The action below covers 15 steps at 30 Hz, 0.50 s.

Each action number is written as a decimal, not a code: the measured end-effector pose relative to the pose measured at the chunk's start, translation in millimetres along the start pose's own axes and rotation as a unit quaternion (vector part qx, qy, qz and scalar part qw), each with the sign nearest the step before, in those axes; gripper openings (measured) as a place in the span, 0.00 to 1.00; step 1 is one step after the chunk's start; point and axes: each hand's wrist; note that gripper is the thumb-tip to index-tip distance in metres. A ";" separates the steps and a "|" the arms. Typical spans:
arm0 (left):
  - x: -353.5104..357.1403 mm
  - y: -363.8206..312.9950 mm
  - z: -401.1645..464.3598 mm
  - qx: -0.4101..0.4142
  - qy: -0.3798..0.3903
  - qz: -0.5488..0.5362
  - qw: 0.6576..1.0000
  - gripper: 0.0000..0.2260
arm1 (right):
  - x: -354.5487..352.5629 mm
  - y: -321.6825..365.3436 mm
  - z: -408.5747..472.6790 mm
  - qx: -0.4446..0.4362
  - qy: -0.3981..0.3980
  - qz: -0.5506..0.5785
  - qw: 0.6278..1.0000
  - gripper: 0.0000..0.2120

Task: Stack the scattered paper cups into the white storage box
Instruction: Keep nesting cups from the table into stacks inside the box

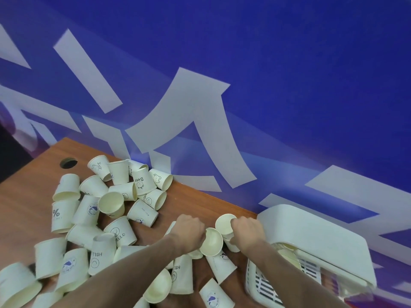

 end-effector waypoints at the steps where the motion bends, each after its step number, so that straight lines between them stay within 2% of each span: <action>1: -1.5 -1.0 -1.2 -0.003 0.000 0.000 1.000 0.16 | -2.0 -1.3 -1.9 -0.002 -0.003 -0.007 1.000 0.13; 10: -29.1 -12.4 -10.2 -0.028 -0.023 0.006 0.999 0.16 | -21.7 -8.6 -24.7 0.000 -0.060 -0.007 0.998 0.13; 15: -47.5 -18.5 -20.7 -0.060 -0.039 -0.014 0.997 0.16 | -30.6 -11.3 -47.1 0.022 -0.105 0.036 0.994 0.13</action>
Point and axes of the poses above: each hand's wrist, its own z-axis towards the middle knuckle, its own x-axis out of the palm, y = z × x, and after that the axes turned 12 degrees about -y, right-handed
